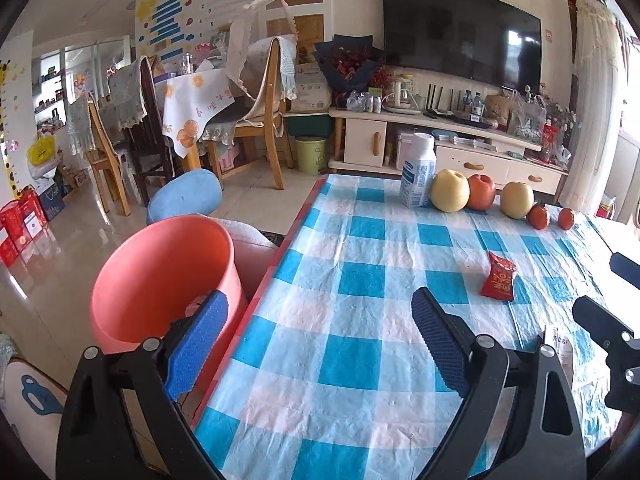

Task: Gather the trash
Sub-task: 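Move both tools back over the table toward the milk carton and red packet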

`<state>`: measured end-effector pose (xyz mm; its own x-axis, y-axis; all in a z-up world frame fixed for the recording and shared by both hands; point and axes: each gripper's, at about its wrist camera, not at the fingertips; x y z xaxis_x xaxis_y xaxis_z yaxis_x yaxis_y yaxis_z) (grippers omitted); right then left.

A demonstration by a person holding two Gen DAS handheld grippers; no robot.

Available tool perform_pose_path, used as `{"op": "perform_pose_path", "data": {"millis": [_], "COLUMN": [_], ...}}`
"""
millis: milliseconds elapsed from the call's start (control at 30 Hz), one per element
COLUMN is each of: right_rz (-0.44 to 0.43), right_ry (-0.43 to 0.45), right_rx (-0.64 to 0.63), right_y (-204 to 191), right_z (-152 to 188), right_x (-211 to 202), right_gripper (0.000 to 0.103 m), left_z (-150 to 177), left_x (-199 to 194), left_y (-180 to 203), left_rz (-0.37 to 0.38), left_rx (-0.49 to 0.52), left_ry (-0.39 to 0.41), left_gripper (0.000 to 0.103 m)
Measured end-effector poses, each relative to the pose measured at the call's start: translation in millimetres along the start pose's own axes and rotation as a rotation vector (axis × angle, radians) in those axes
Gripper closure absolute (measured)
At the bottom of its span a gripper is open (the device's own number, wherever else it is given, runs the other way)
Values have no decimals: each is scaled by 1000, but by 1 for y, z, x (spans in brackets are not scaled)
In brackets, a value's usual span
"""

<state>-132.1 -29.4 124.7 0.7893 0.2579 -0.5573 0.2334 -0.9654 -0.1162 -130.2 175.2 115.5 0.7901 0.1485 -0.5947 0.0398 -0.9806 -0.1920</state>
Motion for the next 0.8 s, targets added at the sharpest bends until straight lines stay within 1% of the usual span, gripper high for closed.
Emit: {"op": "perform_pose_path", "data": {"millis": [133, 300, 600, 800], "right_rz": [24, 49, 98, 127], "right_ry": [22, 24, 27, 22], "right_rx": [-3, 18, 43, 55], "right_y": [13, 33, 60, 78], "right_z": [1, 1, 3, 6], "right_x": [-5, -6, -5, -1], "right_gripper": [9, 9, 9, 9], "left_z": [-2, -6, -15, -16], "left_x": [-9, -20, -40, -56], "left_y": [12, 24, 63, 103], "left_rz": [-11, -3, 69, 150], "left_rx": [29, 52, 123, 214], "left_ry": [3, 5, 22, 54], "left_gripper": [11, 11, 11, 11]}}
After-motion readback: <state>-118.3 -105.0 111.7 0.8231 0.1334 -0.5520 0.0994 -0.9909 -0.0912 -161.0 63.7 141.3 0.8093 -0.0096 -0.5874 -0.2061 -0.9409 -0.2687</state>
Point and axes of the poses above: each gripper's, at about its wrist camera, not at the fingertips, and x roughly the way its jaws point, y to its right, z to its underside, and after that the axes turned 11 degrees about x, right-handed
